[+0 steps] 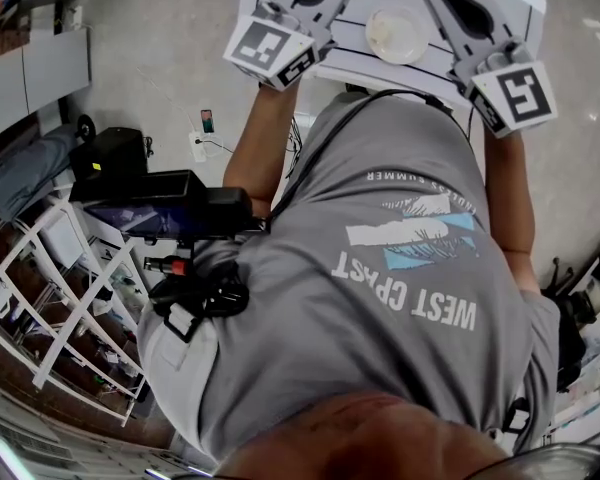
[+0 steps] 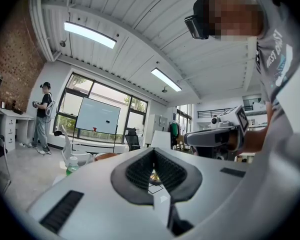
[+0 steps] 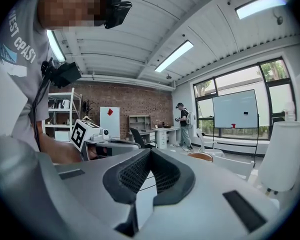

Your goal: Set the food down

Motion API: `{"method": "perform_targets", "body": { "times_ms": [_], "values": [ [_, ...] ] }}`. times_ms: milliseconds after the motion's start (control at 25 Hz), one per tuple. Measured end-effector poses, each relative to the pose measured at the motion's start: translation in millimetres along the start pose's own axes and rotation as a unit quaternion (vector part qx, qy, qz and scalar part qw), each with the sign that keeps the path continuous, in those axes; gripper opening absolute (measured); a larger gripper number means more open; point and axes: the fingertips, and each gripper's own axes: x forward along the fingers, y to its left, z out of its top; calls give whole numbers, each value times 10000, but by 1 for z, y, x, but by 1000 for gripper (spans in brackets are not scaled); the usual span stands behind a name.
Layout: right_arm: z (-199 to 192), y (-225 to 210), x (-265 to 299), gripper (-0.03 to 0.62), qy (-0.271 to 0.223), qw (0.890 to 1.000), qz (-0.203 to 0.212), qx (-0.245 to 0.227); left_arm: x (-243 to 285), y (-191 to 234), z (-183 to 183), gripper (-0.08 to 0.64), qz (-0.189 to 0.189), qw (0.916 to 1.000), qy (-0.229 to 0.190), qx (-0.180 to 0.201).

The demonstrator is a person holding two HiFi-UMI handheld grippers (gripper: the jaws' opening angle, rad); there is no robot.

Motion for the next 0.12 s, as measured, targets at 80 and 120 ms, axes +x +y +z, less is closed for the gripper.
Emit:
{"method": "perform_targets", "body": {
  "times_ms": [80, 120],
  "values": [
    [4, 4, 1, 8, -36, 10000, -12, 18, -5, -1, 1, 8, 7, 10000, 14, -2],
    [5, 7, 1, 8, -49, 10000, -15, 22, -7, -1, 2, 8, 7, 10000, 16, 2]
  ]
}}
